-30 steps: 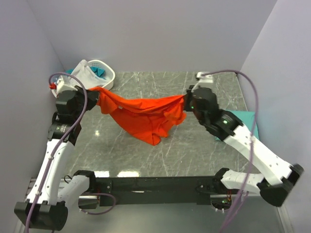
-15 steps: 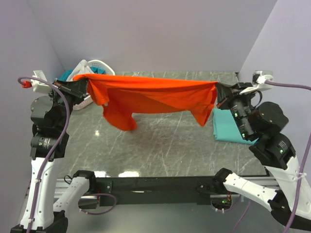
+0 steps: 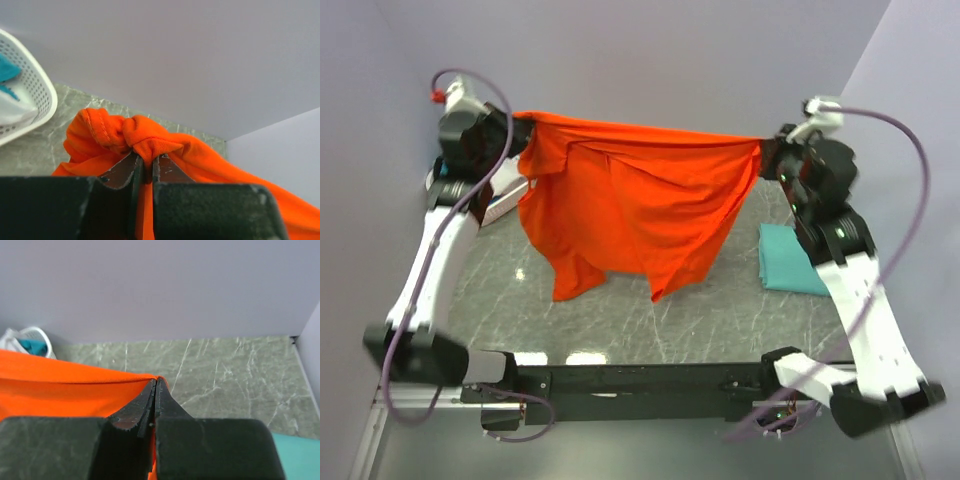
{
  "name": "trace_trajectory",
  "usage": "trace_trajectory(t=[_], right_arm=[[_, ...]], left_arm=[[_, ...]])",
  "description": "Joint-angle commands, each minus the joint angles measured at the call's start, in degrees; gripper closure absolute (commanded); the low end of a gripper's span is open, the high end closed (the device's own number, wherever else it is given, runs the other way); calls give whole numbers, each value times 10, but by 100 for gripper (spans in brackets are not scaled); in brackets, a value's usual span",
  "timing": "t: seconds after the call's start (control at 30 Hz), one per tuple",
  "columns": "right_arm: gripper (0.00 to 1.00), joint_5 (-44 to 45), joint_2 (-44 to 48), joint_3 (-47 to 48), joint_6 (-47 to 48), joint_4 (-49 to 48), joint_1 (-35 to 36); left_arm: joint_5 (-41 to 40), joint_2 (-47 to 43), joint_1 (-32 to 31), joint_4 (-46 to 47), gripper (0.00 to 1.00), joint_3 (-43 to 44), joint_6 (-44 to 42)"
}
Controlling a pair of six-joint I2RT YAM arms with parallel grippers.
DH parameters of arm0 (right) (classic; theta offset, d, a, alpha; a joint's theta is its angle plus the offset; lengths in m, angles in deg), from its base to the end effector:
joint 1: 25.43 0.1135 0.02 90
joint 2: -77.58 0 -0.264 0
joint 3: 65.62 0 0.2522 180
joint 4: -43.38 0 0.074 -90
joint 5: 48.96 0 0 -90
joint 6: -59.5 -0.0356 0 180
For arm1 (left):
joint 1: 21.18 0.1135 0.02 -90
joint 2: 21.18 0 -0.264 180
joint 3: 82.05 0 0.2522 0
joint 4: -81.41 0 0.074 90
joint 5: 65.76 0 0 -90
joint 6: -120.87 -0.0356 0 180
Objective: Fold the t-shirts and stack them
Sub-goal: Flatten the tshirt out
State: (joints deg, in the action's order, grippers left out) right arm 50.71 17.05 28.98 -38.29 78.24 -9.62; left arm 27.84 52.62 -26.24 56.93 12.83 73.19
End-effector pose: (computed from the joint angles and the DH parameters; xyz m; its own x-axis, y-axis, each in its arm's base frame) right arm 0.2019 0.0509 0.4831 -0.0276 0.1310 -0.9910 -0.1042 0.9856 0.1332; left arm 0.2897 -0.0279 0.4512 -0.1450 -0.6617 -0.7356 0.0715 0.7345 -0.6748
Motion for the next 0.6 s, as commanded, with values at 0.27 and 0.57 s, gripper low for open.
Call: trace_trajectory(t=[0.27,0.57], right_arm=[[100,-122,-108,148,37,-21,-88],[100,-141,-4,-34,-14,75,-100]], left_arm=[[151,209,3,41,100,321,-67],[87,-11,3,30,100,-68,-53]])
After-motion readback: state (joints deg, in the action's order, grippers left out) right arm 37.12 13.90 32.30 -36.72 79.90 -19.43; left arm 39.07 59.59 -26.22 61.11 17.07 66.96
